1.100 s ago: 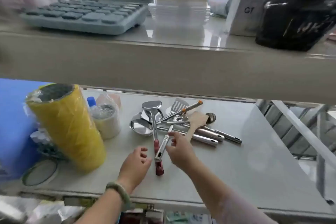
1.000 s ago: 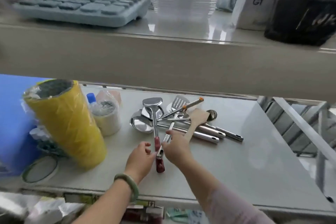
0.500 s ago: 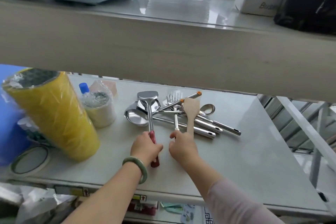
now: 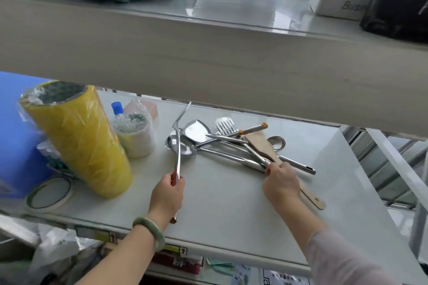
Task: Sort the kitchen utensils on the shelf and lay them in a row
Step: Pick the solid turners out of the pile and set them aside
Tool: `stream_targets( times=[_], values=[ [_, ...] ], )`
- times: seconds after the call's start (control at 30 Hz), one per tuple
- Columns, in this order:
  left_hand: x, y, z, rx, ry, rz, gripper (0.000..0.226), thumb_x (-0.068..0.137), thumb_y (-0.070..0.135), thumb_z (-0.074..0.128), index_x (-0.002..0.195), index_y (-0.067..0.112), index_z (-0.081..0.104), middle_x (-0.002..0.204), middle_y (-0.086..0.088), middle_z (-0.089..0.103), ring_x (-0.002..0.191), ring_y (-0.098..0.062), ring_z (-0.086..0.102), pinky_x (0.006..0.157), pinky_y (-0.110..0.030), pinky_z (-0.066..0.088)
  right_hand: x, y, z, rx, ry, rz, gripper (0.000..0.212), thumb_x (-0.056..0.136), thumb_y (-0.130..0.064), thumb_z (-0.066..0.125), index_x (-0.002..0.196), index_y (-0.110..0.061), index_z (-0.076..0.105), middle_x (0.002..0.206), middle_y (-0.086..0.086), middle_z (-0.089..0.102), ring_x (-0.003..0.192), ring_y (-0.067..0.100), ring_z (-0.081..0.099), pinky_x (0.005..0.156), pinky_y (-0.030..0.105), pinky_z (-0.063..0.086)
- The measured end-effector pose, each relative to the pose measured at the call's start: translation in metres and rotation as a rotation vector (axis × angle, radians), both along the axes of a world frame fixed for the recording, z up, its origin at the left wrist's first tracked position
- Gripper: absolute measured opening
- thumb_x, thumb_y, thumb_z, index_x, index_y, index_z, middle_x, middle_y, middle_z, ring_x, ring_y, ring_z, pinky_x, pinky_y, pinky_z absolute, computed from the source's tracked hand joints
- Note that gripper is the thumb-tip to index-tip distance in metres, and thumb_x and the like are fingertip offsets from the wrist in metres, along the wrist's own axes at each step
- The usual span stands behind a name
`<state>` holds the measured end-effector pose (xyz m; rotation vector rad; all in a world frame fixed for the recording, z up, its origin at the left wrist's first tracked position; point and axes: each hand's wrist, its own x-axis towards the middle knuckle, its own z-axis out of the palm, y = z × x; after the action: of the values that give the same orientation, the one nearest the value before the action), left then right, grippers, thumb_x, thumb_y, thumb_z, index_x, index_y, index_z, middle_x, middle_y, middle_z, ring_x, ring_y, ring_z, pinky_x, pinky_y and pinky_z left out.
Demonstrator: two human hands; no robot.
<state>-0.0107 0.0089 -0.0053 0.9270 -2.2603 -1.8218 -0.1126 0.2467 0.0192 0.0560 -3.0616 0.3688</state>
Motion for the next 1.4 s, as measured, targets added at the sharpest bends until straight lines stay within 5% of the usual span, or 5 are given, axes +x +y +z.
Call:
stream_targets(
  times=[0.3, 0.5, 0.97, 1.17, 1.4],
  values=[
    [0.019, 0.004, 0.006, 0.334, 0.118, 0.025, 0.012, 0.093, 0.015, 0.043, 0.089, 0.010, 0.053, 0.061, -0.002, 0.042, 0.044, -0.012, 0.040, 0.036, -0.025, 0.035, -0.023, -0.001, -0.006, 0.098, 0.194, 0.261, 0.016, 0.066, 0.002, 0.063, 0.081, 0.003, 0.069, 0.085, 0.020, 0.064, 0.085, 0.039, 0.060, 0.079, 0.043, 0.053],
    [0.034, 0.014, 0.012, 0.408, 0.170, -0.003, 0.016, 0.097, 0.014, 0.038, 0.094, 0.007, 0.052, 0.062, -0.006, 0.044, 0.044, -0.015, 0.045, 0.039, -0.027, 0.042, -0.039, -0.016, -0.011, 0.164, -0.087, 0.415, 0.057, 0.089, -0.021, 0.045, 0.144, -0.018, 0.030, 0.151, -0.001, 0.032, 0.140, 0.022, 0.023, 0.116, 0.040, 0.020],
    [0.043, 0.042, 0.012, 0.413, 0.182, -0.120, 0.013, 0.097, 0.012, 0.042, 0.105, 0.005, 0.050, 0.071, -0.009, 0.053, 0.061, -0.018, 0.064, 0.054, -0.033, 0.057, -0.013, -0.056, 0.002, 0.084, -0.256, 0.436, 0.047, 0.074, -0.047, 0.060, 0.110, -0.017, 0.058, 0.109, 0.010, 0.061, 0.105, 0.029, 0.057, 0.085, 0.033, 0.047],
    [0.039, 0.052, 0.008, 0.223, 0.101, -0.165, 0.021, 0.097, 0.022, 0.042, 0.112, 0.015, 0.056, 0.101, -0.002, 0.067, 0.097, -0.016, 0.065, 0.094, -0.037, 0.049, 0.021, -0.090, -0.005, -0.252, -0.370, 0.354, 0.037, 0.065, -0.038, 0.068, 0.095, -0.018, 0.063, 0.091, 0.004, 0.070, 0.085, 0.022, 0.064, 0.072, 0.029, 0.050],
    [0.045, 0.046, 0.015, 0.125, 0.074, -0.134, 0.015, 0.098, 0.024, 0.040, 0.107, 0.028, 0.052, 0.104, 0.000, 0.066, 0.098, -0.013, 0.060, 0.088, -0.028, 0.046, 0.049, -0.114, 0.002, -0.865, -0.607, 0.207, 0.005, 0.068, -0.011, 0.059, 0.067, -0.013, 0.064, 0.060, 0.000, 0.062, 0.051, 0.015, 0.057, 0.056, 0.028, 0.050]
  ],
)
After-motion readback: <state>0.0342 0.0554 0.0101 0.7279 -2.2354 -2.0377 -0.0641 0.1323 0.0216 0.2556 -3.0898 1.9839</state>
